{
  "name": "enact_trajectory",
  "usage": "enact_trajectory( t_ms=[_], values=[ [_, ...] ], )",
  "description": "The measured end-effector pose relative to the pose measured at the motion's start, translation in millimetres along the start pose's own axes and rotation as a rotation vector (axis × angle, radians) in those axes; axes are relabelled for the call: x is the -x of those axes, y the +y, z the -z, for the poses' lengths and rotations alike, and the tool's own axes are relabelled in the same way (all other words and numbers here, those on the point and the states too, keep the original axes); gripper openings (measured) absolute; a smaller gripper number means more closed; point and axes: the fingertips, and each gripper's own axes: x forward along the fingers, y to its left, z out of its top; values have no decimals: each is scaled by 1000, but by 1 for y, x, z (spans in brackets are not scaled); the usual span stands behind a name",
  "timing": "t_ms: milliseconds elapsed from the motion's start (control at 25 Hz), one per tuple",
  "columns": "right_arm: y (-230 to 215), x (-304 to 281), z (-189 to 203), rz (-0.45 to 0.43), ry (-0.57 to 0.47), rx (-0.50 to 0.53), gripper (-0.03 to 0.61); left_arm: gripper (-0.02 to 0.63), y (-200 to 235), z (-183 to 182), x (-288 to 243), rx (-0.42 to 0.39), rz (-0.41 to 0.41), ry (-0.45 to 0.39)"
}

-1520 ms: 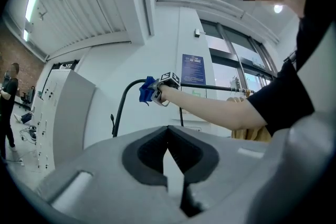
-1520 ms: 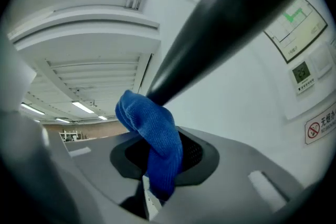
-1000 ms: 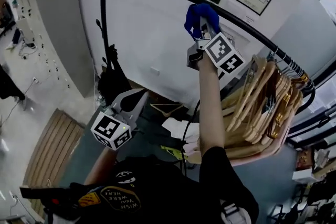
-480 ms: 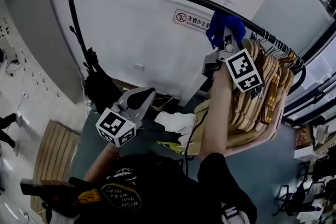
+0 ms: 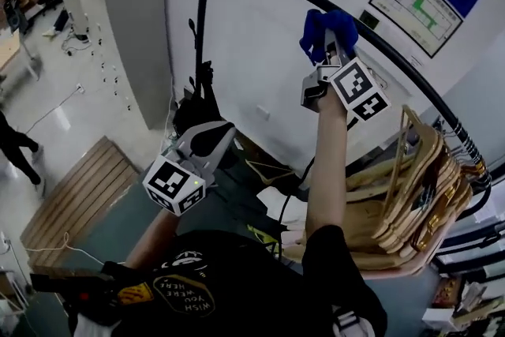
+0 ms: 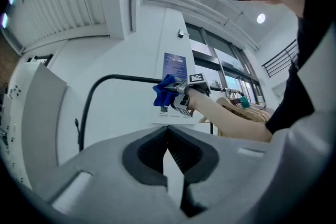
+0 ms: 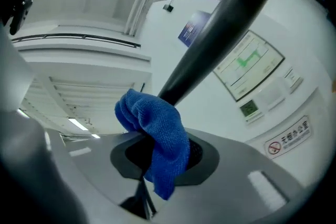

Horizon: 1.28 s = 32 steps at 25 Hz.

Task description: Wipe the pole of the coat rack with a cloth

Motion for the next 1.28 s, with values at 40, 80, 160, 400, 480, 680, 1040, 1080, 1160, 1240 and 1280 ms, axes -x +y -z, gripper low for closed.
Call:
enact_trajectory(
  t_ms=[40, 80, 160, 400, 480, 680, 1040, 1080, 1160, 1240, 1280],
  values=[
    [14, -19, 11, -35, 24, 1, 80, 2, 10, 0, 11, -1, -44, 0],
    [28, -38, 20, -66, 46, 3, 81, 2, 19, 0, 21, 2, -87, 0],
    [54, -74, 38, -114, 88, 12, 83, 2, 36, -1, 43, 17, -162, -3],
    [86, -158, 82, -113, 172, -3, 84, 2, 63, -6, 76, 28, -286, -22],
    [83, -165, 100, -104, 204, -38, 84, 2, 63, -3, 83, 36, -306, -21],
    [82, -148, 88, -101, 182, -80, 84, 2, 62, -6, 90, 45, -301, -39],
    [-2, -30, 19, 57, 17, -110, 84, 2, 27, 8, 25, 89, -24, 10],
    [-17, -9, 6, 97, -11, -110, 83, 2, 15, 10, 15, 94, 27, 17],
    [-41, 32, -19, 166, -59, -93, 83, 2, -10, 14, -5, 104, 120, 28],
    [-62, 70, -42, 226, -103, -73, 83, 2, -37, 18, -23, 115, 204, 39],
    [-72, 89, -53, 256, -128, -65, 83, 2, -49, 21, -31, 120, 242, 47]
  ],
)
